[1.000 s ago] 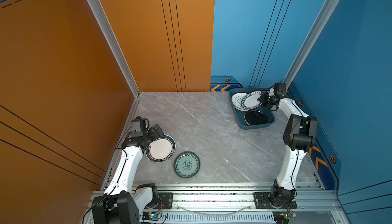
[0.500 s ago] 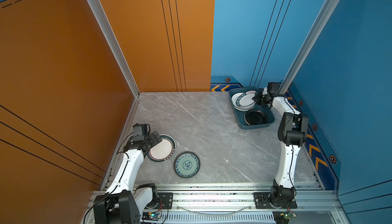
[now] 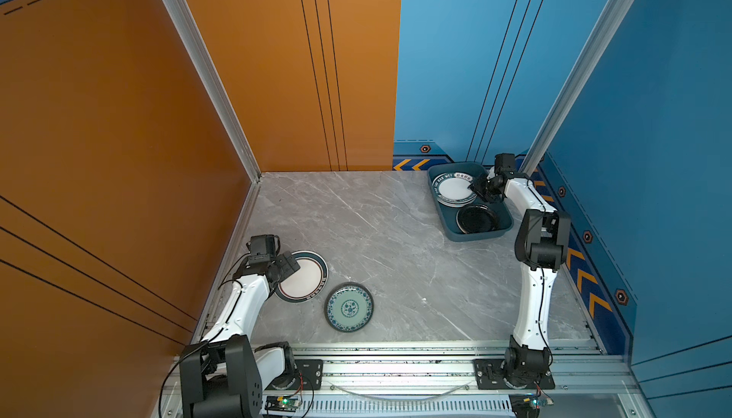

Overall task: Place the plates into the plastic bin on the countertop
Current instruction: Place the plate in the plastic bin.

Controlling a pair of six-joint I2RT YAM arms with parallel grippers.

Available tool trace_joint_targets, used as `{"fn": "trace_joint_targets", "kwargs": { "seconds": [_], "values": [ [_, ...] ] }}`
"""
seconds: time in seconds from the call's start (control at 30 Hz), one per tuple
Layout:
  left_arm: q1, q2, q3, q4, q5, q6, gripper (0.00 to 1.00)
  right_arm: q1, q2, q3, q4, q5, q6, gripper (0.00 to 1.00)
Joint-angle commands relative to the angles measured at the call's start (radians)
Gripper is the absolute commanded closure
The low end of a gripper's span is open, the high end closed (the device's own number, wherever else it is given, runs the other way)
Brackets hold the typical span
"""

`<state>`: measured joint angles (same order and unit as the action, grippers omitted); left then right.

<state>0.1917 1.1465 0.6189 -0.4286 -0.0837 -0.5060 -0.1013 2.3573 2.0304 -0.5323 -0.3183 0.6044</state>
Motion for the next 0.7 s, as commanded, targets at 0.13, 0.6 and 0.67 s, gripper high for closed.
{"fn": "trace_joint_targets", "kwargs": {
  "seconds": [0.13, 0.6, 0.67],
  "values": [
    [0.010, 0.002, -0.014, 0.003, -0.022, 0.000, 0.02, 0.017, -0.017, 0.040, -0.107, 0.111, -0.078, 0.52],
    [0.007, 0.007, -0.013, -0.038, -0.080, 0.009, 0.02, 0.063, -0.239, -0.062, -0.156, 0.246, -0.168, 0.44],
    [0.012, 0.016, -0.015, -0.031, -0.077, 0.007, 0.02, 0.073, -0.327, -0.134, -0.130, 0.247, -0.173, 0.39]
  ]
}}
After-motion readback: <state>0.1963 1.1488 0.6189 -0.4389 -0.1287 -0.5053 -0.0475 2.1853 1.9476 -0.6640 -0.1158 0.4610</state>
